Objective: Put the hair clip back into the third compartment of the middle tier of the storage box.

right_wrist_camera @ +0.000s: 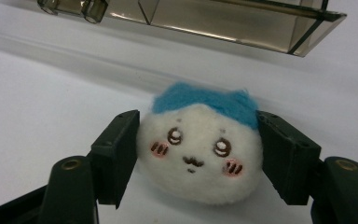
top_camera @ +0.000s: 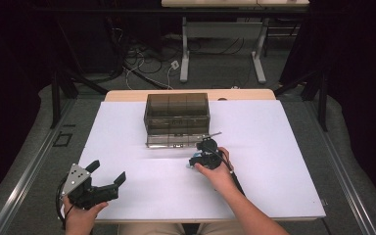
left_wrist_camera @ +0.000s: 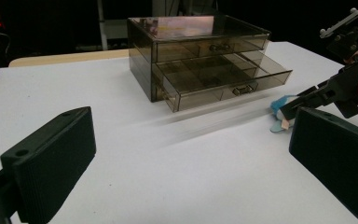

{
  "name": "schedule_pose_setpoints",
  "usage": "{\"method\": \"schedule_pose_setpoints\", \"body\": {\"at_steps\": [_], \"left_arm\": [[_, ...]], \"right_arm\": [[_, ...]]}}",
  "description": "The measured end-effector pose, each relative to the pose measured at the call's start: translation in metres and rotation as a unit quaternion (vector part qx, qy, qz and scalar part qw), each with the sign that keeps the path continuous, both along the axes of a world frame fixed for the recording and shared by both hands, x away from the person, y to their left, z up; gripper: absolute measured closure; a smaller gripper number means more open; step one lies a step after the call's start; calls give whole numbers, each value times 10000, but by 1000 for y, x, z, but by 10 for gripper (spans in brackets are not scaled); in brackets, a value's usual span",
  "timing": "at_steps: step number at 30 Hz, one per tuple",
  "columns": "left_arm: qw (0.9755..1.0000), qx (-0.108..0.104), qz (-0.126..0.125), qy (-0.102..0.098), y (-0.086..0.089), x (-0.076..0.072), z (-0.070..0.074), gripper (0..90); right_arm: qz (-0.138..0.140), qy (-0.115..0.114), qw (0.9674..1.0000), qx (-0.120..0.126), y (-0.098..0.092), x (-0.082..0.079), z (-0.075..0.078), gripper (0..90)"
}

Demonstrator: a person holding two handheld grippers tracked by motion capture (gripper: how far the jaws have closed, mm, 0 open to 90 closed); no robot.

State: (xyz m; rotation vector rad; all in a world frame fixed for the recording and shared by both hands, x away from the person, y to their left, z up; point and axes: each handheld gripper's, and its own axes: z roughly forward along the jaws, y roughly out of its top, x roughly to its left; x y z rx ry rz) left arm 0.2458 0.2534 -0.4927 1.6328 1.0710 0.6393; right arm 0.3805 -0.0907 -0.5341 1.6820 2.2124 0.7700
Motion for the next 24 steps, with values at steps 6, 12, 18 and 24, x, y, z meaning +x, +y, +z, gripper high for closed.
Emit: {"method": "schedule_pose_setpoints", "body": {"at_steps": [6, 12, 18, 24], "left_arm": [[10000, 2, -4, 7, 0, 0, 0, 5], [10000, 6, -1, -9, 0, 0, 0, 5], [10000, 9, -3, -2, 0, 0, 0, 5], [10000, -6, 3, 2, 0, 0, 0, 5]], "right_arm": [[-59, 8, 9999, 99, -1, -2, 3, 338], [-20, -49, 9998, 178, -3, -6, 9, 338], [47, -195, 9994, 266, -3, -10, 16, 338], [120, -324, 9990, 281, -4, -13, 23, 339]]}}
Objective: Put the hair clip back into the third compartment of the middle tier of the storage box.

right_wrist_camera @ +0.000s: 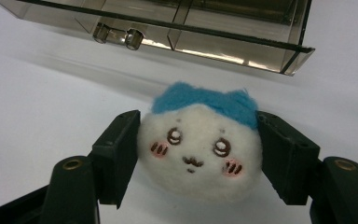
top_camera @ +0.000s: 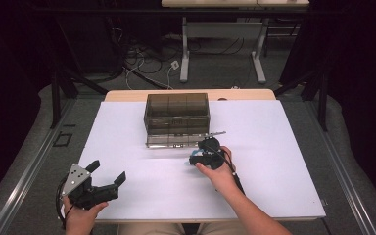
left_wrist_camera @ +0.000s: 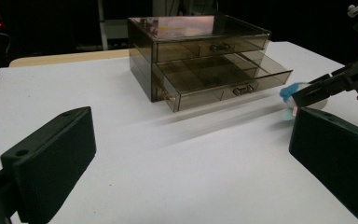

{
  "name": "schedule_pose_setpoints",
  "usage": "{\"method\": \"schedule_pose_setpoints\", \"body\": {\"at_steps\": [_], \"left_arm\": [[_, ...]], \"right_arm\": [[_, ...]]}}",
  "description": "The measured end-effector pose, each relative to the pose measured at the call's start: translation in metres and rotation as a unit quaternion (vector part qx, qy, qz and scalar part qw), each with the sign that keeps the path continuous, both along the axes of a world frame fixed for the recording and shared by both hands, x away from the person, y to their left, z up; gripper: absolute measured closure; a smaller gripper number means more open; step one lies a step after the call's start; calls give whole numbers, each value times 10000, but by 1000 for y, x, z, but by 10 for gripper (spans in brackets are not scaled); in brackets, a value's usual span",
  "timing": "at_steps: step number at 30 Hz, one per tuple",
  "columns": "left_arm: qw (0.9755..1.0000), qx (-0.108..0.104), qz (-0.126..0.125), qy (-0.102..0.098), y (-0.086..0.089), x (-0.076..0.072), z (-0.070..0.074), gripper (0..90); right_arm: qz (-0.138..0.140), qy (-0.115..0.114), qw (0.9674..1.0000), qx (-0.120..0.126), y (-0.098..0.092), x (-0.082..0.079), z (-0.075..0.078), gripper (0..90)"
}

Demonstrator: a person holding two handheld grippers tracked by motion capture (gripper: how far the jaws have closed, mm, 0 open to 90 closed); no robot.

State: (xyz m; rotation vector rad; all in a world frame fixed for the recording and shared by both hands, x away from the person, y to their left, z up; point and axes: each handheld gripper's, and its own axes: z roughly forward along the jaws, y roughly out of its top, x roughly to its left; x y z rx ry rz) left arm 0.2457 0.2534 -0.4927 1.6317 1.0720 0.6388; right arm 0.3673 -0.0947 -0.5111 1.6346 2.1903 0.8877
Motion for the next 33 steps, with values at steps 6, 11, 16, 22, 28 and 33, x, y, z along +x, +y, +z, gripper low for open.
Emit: {"method": "schedule_pose_setpoints", "body": {"at_steps": [6, 11, 16, 22, 28, 33], "left_arm": [[10000, 23, 2, -26, 0, 0, 0, 5], [10000, -22, 6, -12, 0, 0, 0, 5], [10000, -2, 10, -32, 0, 0, 0, 5], [10000, -7, 15, -34, 0, 0, 0, 5], [10000, 5, -3, -13, 0, 0, 0, 5], [10000, -1, 0, -4, 0, 0, 0, 5]], "right_arm": [[-17, -78, 9999, 71, -1, -1, 7, 339], [-1, -153, 9998, 119, -2, -1, 12, 339], [5, -191, 9996, 211, -2, 0, 18, 339], [4, -253, 9994, 231, -2, 2, 27, 339], [27, -291, 9993, 233, -1, 4, 34, 339], [17, -325, 9991, 261, 0, 8, 41, 339]]}}
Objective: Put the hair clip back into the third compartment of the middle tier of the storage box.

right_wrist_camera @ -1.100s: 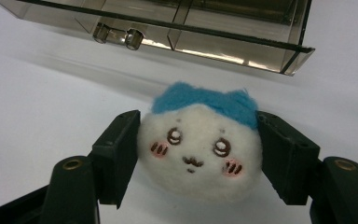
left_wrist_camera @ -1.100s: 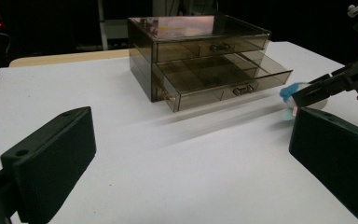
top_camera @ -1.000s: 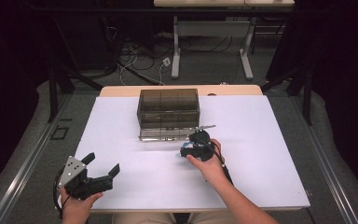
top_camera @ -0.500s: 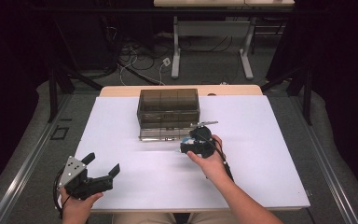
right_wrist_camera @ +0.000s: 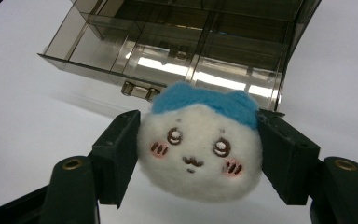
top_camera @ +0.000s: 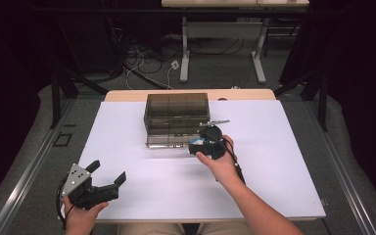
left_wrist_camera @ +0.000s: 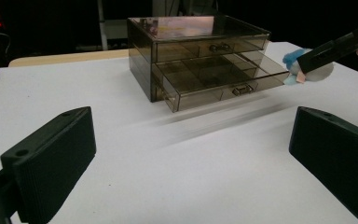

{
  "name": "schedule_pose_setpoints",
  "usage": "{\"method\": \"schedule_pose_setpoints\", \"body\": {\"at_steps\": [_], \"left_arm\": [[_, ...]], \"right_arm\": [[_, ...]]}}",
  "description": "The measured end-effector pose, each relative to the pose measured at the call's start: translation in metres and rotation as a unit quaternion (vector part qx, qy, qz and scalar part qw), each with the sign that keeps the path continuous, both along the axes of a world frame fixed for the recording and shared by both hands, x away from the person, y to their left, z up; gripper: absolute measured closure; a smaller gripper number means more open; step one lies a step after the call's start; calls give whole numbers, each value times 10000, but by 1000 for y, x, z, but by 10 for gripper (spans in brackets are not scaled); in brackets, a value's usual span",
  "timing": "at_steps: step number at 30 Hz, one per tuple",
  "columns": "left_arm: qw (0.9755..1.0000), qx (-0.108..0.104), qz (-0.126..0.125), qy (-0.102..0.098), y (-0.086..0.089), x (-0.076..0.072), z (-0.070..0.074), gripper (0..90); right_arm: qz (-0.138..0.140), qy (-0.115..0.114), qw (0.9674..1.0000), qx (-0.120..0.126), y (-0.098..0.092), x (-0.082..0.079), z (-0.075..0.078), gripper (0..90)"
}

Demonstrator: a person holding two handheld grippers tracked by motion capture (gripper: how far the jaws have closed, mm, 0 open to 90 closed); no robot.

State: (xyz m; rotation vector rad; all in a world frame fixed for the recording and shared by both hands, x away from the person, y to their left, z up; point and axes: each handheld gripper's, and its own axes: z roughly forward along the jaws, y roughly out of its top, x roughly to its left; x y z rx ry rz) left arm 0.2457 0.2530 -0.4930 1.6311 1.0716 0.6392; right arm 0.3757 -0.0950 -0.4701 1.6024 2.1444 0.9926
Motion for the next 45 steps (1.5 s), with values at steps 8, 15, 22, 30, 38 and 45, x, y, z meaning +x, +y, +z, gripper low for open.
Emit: {"method": "schedule_pose_setpoints", "body": {"at_steps": [8, 15, 22, 30, 38, 45], "left_arm": [[10000, -10, -1, 7, 0, 0, 0, 5], [10000, -10, 5, 16, 0, 1, 0, 6], [10000, 7, 14, 6, 1, 1, 0, 7], [10000, 7, 10, 9, 1, 1, 0, 6], [10000, 9, 0, 18, 1, 1, 0, 7], [10000, -2, 10, 11, 1, 1, 0, 6]], "right_arm": [[-29, -80, 9999, -67, 2, 7, 11, 339], [-89, -134, 9998, -92, 5, 15, 20, 338], [-100, -177, 9997, -132, 6, 22, 25, 338], [-160, -135, 9997, -107, 6, 29, 25, 338], [-218, -93, 9996, -136, 9, 38, 23, 338], [-269, -76, 9995, -171, 13, 44, 21, 337]]}}
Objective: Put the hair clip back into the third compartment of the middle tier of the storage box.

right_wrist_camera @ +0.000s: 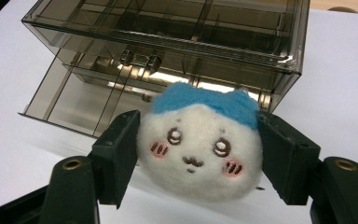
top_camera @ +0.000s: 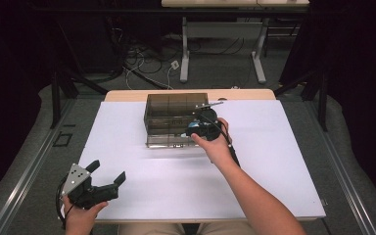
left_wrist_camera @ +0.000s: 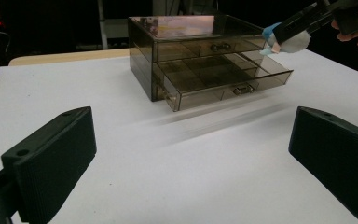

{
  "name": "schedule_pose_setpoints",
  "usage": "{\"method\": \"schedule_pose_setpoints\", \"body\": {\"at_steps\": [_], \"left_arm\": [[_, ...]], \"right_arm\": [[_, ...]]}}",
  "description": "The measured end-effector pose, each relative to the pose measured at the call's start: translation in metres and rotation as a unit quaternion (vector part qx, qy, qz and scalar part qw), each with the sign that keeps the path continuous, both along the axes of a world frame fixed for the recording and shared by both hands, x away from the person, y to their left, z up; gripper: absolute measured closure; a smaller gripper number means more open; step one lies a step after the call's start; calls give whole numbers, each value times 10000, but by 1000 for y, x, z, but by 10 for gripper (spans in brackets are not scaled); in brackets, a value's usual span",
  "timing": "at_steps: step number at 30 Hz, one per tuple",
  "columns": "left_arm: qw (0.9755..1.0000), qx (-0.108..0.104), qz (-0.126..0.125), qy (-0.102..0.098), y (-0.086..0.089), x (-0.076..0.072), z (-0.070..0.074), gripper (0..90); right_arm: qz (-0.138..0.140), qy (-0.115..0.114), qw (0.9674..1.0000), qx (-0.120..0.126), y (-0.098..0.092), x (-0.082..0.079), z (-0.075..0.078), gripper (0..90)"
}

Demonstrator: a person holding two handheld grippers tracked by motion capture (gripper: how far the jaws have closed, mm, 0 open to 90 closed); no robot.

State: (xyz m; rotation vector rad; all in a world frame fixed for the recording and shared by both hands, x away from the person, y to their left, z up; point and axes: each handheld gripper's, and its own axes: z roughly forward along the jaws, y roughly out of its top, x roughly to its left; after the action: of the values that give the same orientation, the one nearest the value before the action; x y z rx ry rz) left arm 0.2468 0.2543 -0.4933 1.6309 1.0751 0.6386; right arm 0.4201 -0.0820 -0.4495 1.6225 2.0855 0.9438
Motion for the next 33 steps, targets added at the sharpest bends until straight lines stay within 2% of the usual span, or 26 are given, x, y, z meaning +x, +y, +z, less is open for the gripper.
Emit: {"method": "schedule_pose_setpoints", "body": {"at_steps": [12, 33], "left_arm": [[10000, 15, -9, -9, 0, 0, 0, 6], [10000, 24, -33, 1, 0, 0, 0, 6]], "right_arm": [[-112, 129, 9998, -65, 0, 14, -10, 337], [-102, 247, 9995, -164, 4, 21, -19, 336]]}}
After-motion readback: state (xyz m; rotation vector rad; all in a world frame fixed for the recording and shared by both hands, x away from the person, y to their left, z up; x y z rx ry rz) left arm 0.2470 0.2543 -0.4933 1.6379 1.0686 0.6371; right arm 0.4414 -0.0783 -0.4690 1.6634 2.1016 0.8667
